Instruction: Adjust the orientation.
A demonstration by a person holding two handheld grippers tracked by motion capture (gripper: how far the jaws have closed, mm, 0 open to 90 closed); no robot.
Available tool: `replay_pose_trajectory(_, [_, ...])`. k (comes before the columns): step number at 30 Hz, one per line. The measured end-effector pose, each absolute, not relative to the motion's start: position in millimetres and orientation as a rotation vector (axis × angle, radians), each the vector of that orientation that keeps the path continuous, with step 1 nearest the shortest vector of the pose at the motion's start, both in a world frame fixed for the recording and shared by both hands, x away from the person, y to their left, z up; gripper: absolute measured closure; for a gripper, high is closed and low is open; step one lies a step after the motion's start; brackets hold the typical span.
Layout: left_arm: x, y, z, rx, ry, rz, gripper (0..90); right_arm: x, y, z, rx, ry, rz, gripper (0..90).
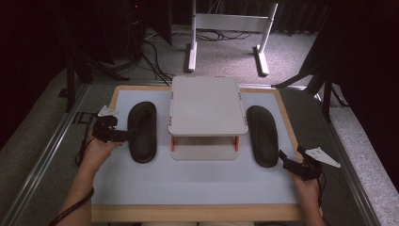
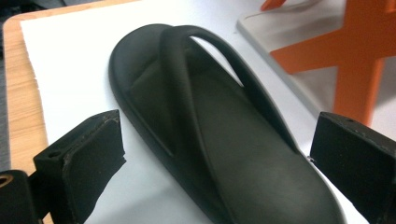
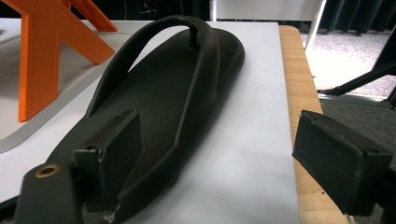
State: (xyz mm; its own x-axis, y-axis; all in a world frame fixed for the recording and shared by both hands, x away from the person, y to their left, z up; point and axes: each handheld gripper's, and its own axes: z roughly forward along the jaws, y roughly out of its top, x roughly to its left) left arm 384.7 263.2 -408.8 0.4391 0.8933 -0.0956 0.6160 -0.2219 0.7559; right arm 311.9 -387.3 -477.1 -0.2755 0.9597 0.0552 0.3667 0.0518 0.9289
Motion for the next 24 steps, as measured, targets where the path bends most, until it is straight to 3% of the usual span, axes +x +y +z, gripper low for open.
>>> replay_pose_trajectory(24, [441, 252, -417, 2.074, 1.343, 0.381, 5.3, 312, -387, -477, 1.341, 1.714, 1.218, 17.1])
